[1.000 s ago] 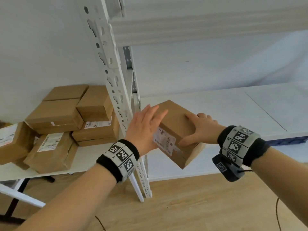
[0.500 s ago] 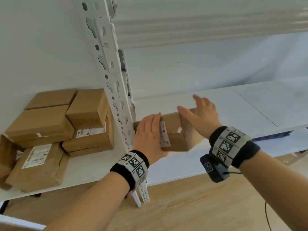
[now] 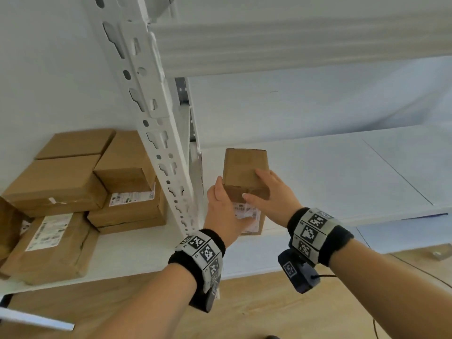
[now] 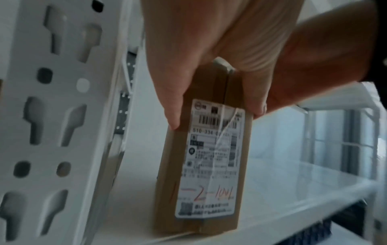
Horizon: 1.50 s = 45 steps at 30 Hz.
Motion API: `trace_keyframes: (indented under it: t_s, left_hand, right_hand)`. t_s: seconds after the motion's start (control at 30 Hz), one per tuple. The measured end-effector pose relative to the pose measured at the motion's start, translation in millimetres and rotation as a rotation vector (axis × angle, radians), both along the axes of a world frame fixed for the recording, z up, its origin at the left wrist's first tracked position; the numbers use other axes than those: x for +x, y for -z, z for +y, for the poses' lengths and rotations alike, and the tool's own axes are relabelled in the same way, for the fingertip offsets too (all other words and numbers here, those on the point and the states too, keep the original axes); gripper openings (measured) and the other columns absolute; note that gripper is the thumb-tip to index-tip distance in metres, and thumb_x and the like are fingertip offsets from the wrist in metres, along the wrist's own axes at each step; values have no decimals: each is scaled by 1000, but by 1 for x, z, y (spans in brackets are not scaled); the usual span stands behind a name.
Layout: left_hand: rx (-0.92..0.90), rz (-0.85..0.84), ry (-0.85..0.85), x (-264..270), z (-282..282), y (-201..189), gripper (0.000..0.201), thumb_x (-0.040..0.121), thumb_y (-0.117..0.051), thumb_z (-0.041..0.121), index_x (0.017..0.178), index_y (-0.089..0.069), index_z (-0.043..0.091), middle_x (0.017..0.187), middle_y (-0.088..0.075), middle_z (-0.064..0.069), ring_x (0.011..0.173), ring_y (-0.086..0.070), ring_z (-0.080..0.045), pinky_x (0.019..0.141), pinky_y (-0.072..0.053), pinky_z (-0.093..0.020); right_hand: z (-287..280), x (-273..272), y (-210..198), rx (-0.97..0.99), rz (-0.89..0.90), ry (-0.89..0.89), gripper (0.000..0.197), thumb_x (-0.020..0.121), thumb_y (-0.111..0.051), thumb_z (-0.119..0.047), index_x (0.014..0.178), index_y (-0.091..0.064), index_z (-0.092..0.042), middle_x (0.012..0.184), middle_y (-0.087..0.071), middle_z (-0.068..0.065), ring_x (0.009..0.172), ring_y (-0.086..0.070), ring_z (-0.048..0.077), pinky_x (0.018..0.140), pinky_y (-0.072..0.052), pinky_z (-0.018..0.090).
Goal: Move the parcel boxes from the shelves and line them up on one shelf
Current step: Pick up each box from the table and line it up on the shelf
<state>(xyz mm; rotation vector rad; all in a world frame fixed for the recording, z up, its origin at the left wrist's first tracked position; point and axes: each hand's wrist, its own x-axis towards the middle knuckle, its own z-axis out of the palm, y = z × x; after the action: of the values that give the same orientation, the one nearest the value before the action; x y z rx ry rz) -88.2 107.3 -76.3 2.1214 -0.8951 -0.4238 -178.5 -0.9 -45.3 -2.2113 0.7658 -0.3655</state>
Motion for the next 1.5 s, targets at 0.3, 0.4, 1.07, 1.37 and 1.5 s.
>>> trace_keyframes:
  t_s: [0.3,0.4,1.07,1.37,1.5]
  left_hand:
    - [107,-151,-100,33,-8,-23,56,97,-42,13,148,-19,17,143,-36,-6,128,-40,-22,109,-30,-36]
    - [200,-195,-110,31,-10,-33,54,97,-39,10,148,-19,11,146,-24,-10,128,-36,-25,107,-28,-32]
    - [413,-243,-169,30,-20,-40,66,93,-43,1,149,-11,11,158,3,-11,144,-12,-27,117,-18,-40]
    - [404,-212,-181,30,-21,-43,66,92,-42,0,149,-11,10,157,5,-13,144,-9,-28,117,-17,-38]
    - [380,-246,-184,24,-17,-47,68,93,-44,0,150,-8,9,157,8,-15,145,-2,-27,116,-11,-35]
  right_hand:
    - [-27,37,12,-57,-44,-129,60,88,-60,-18,143,-35,-20,136,-44,3,119,-48,21,104,-39,29]
    - [-36,47,11,-49,-46,-180,59,88,-61,-16,142,-38,-20,138,-43,0,121,-47,18,99,-31,16]
    - [-43,71,8,-15,-25,-242,58,92,-56,-14,144,-33,-22,145,-35,5,126,-43,19,86,-21,5]
    - [-40,75,6,-52,37,-234,60,91,-57,-18,144,-31,-23,138,-39,9,121,-45,23,97,-33,22]
    - [-36,74,5,-56,50,-202,65,90,-57,-21,146,-23,-29,148,-27,12,124,-45,27,100,-38,30]
